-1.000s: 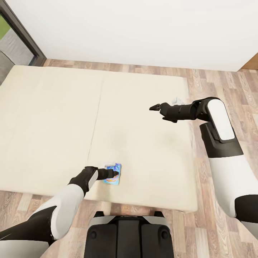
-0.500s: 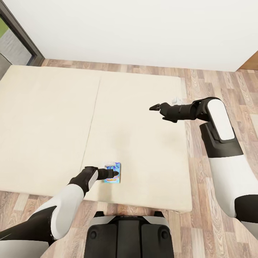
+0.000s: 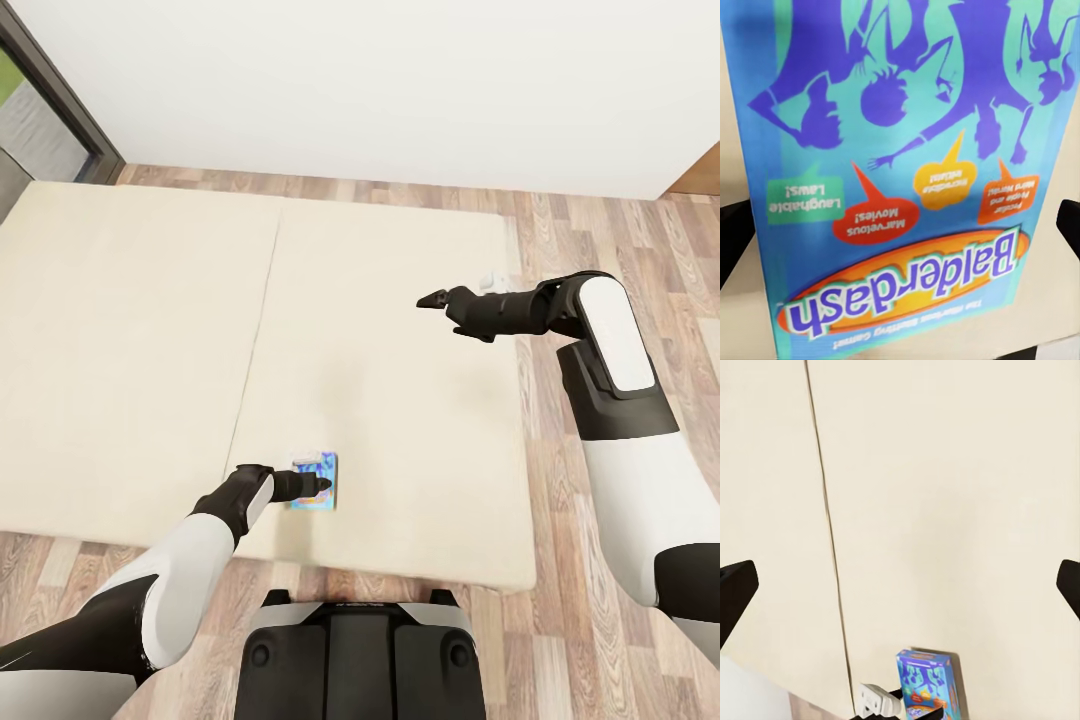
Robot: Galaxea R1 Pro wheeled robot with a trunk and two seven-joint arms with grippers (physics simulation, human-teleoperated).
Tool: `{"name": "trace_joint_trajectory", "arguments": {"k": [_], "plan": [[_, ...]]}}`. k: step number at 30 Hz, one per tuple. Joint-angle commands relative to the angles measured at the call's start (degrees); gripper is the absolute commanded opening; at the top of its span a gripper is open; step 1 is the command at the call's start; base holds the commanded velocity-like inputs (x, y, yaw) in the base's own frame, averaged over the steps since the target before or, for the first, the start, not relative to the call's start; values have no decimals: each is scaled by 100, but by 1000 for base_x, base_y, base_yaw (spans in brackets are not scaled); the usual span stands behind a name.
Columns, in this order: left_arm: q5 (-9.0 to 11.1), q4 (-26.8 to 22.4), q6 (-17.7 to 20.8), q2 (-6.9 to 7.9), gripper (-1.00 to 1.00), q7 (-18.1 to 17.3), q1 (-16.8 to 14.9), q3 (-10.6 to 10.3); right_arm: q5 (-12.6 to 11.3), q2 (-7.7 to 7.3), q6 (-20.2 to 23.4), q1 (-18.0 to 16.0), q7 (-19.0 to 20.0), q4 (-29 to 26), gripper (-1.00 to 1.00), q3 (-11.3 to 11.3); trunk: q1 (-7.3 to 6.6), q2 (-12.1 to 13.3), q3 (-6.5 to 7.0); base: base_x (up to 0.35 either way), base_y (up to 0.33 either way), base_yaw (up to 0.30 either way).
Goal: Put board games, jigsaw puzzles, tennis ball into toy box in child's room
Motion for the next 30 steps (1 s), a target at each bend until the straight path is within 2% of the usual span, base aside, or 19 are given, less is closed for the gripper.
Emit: {"name": "trace_joint_trajectory", "arguments": {"k": [1,30], "plan": [[-60,-14,35,-6,100,-39,-1,47,-52,-5,4,-5,-58,-4,100,8,3,-9,-7,-61,0,0],[-60,-14,36,-17,100,-36,-1,39,-52,-6,4,-5,-58,-4,100,-2,3,-9,-7,-12,-7,0]]}}
